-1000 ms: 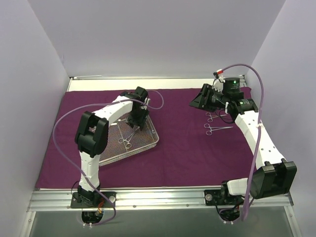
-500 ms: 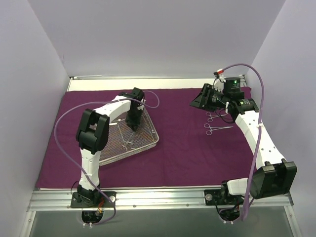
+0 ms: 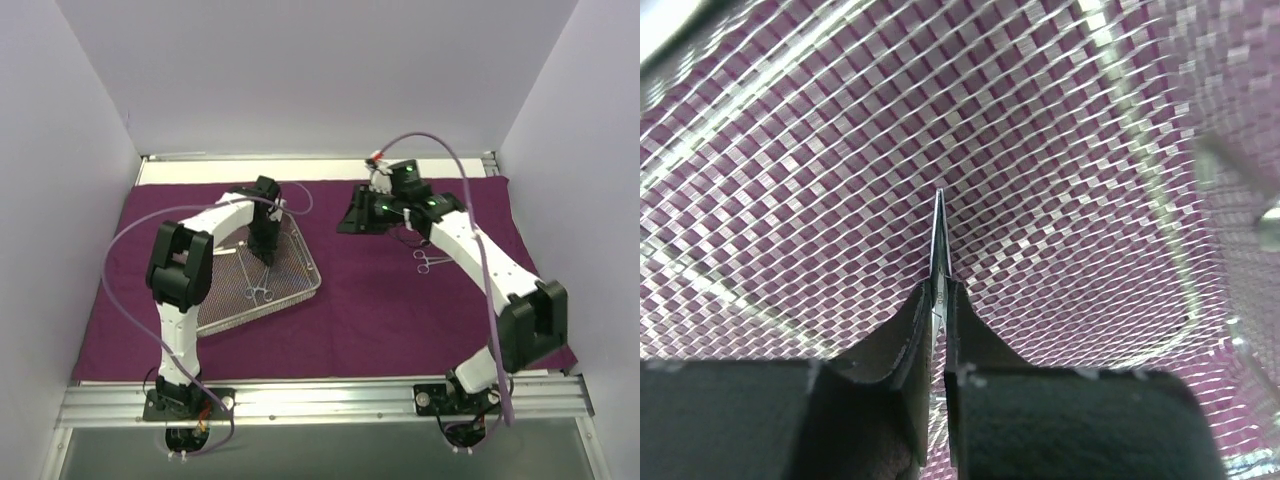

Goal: Open and lay out the surgical kit
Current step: Pick up the medical item from the container.

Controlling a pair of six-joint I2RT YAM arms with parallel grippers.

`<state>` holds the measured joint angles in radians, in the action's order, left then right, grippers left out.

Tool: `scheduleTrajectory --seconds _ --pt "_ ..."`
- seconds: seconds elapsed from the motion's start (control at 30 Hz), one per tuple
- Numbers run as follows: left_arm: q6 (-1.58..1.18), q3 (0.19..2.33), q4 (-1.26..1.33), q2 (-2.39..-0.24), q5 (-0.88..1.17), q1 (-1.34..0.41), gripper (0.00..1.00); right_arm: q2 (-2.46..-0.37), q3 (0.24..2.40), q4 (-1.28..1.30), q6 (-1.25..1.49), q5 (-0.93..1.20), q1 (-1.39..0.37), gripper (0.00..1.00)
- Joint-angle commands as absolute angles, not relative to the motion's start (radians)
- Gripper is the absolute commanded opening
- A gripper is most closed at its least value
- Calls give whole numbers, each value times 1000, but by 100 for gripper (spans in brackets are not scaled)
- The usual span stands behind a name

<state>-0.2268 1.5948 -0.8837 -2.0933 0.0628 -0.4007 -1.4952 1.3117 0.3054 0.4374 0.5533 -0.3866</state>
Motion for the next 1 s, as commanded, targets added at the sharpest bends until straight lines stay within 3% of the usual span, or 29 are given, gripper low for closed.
scheduleTrajectory --seconds 0.0,0.4,0.67,0.97 --pt "-229 1611 -948 -2030 57 -364 2 -1572 1348 200 458 519 -494 37" --pt "-255 1551 -927 -1974 107 -296 2 -1811 1368 -118 517 425 -709 28" --pt "-258 1540 -917 -1954 149 -265 2 -1951 1396 -256 624 419 -755 39" --pt "-255 1548 -917 -1950 179 -247 2 -2069 1419 -310 663 448 -772 44"
